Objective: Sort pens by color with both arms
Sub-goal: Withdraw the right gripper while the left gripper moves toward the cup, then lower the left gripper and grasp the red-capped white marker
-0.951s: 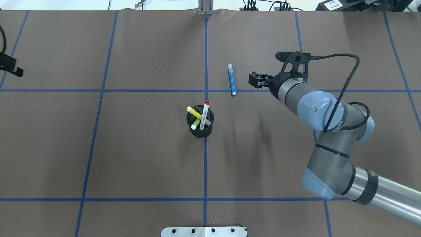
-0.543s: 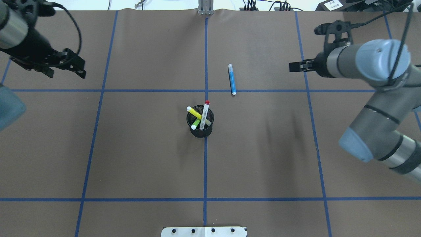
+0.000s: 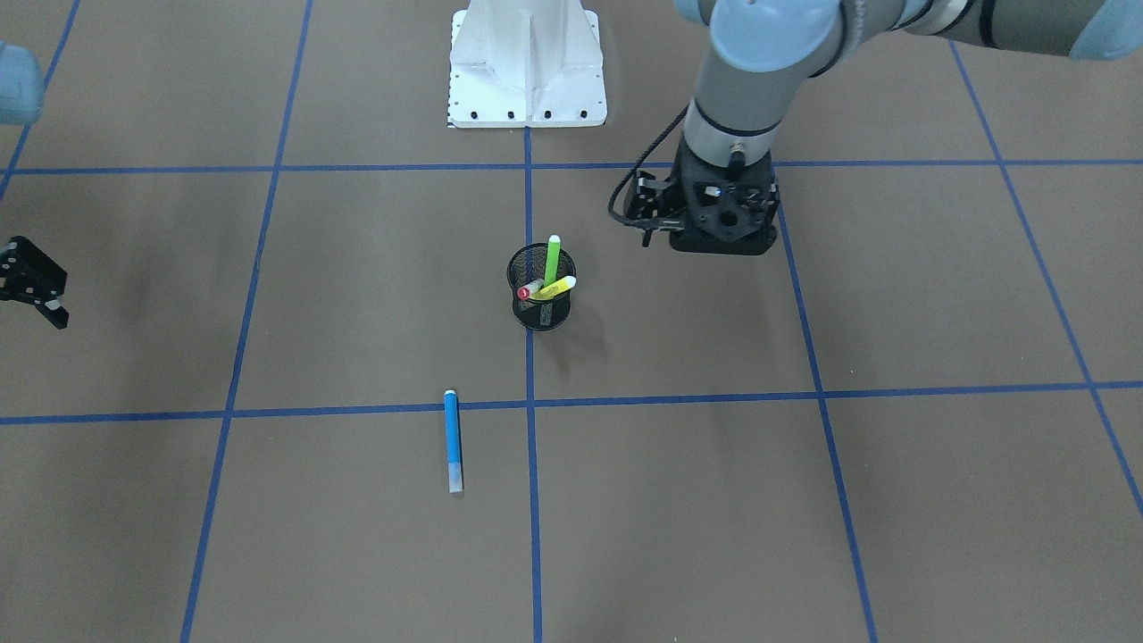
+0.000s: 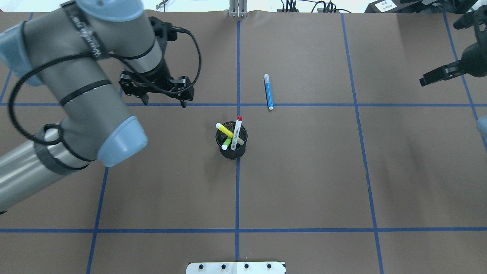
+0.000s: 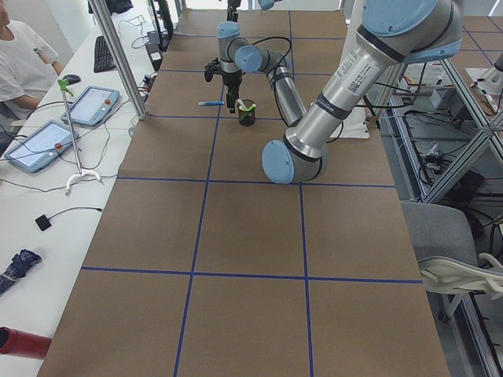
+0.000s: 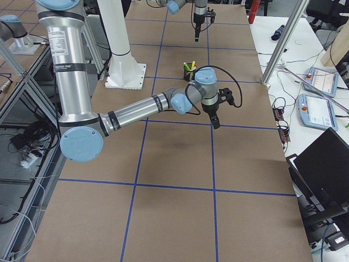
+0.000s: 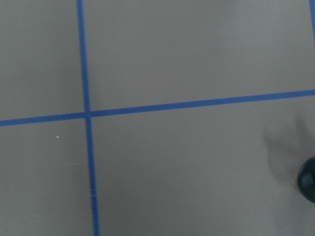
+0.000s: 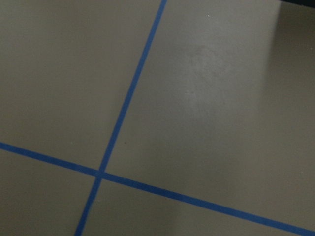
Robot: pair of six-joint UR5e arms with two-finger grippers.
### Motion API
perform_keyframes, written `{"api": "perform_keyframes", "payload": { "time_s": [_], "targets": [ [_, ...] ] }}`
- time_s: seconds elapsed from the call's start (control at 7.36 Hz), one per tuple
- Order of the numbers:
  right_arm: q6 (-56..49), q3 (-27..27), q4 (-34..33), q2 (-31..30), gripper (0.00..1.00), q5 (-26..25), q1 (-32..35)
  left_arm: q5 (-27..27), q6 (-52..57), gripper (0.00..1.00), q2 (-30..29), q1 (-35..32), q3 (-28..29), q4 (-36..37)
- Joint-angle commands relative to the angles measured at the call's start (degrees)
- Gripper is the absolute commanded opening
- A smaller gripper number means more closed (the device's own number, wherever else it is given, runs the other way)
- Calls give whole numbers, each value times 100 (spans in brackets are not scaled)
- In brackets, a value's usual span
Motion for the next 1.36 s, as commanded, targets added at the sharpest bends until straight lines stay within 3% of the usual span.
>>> {"api": "perform_keyframes", "payload": {
  "time_s": [0.0, 0.27, 0.41, 0.54, 0.95, 1.22],
  "targets": [
    [-798, -316, -163, -193, 99, 759, 372, -41, -68, 99, -902, 252, 1251, -470],
    [-809, -354, -163, -201, 99, 798, 399, -363, -68, 95, -1498, 296, 2436, -867],
    [-809, -354, -154, -201, 99, 790, 399, -427, -68, 95, -1510, 349, 2495, -860],
    [-809, -345, -137, -219, 99, 789, 408, -410, -373, 88, -1458, 636, 2539, -903],
    [-809, -345, -101, -271, 99, 754, 434, -410, -464, 65, -1449, 666, 2644, -1017],
    [-809, -345, -93, -298, 99, 754, 452, -375, -446, 65, -1449, 666, 2662, -1114]
  ]
}}
